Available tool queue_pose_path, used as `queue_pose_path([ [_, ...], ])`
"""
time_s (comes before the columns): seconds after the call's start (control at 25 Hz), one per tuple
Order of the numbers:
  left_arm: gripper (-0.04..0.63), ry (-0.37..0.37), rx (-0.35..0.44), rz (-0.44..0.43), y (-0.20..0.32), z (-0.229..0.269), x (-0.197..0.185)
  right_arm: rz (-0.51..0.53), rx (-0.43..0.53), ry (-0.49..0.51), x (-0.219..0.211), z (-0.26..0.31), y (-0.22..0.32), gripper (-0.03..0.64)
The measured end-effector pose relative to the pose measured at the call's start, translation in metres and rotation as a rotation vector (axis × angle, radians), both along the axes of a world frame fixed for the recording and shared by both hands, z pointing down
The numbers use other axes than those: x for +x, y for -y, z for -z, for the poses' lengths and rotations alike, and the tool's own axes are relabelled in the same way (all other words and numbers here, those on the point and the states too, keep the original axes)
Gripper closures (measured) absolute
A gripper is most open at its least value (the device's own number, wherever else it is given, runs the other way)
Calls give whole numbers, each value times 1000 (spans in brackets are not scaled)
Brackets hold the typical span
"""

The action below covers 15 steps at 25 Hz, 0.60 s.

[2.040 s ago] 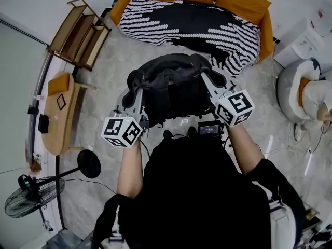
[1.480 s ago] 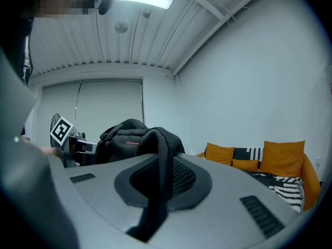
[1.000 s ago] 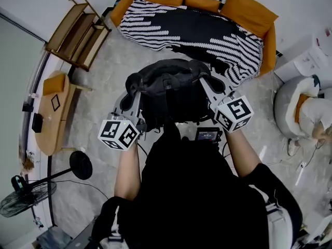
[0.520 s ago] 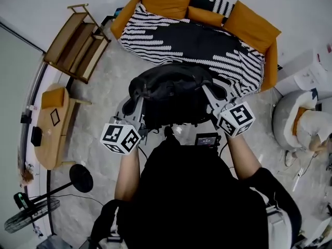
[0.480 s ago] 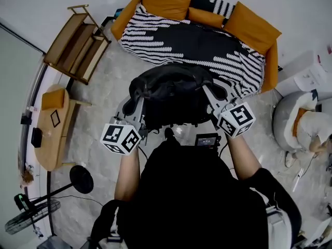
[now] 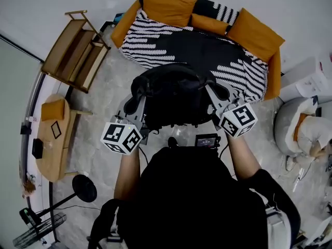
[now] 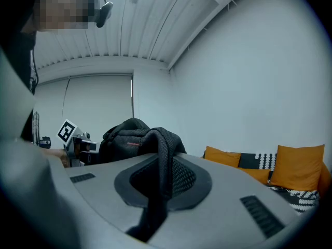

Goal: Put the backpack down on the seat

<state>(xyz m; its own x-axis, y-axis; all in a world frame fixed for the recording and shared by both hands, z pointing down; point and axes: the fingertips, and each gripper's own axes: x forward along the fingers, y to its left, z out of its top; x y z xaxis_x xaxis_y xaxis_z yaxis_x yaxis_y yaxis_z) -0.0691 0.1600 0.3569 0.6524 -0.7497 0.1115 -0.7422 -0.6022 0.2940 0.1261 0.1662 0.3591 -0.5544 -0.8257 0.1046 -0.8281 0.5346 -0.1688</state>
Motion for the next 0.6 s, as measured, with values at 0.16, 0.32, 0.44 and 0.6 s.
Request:
queue_pose_path([
  [0.16, 563, 2, -5, 2, 19, -3, -9, -1, -3, -1, -9, -3, 19, 572],
  [0.32, 563, -11, -14, -11, 33, -4, -16, -10, -8, 6, -16, -5, 35, 572],
  [0.44, 563, -16, -11, -6, 40, -5, -21, -8, -12, 10, -21, -6, 43, 572],
  [0.6, 563, -13, -13, 8, 53, -6, -28, 0, -17, 7, -27, -8, 55, 572],
])
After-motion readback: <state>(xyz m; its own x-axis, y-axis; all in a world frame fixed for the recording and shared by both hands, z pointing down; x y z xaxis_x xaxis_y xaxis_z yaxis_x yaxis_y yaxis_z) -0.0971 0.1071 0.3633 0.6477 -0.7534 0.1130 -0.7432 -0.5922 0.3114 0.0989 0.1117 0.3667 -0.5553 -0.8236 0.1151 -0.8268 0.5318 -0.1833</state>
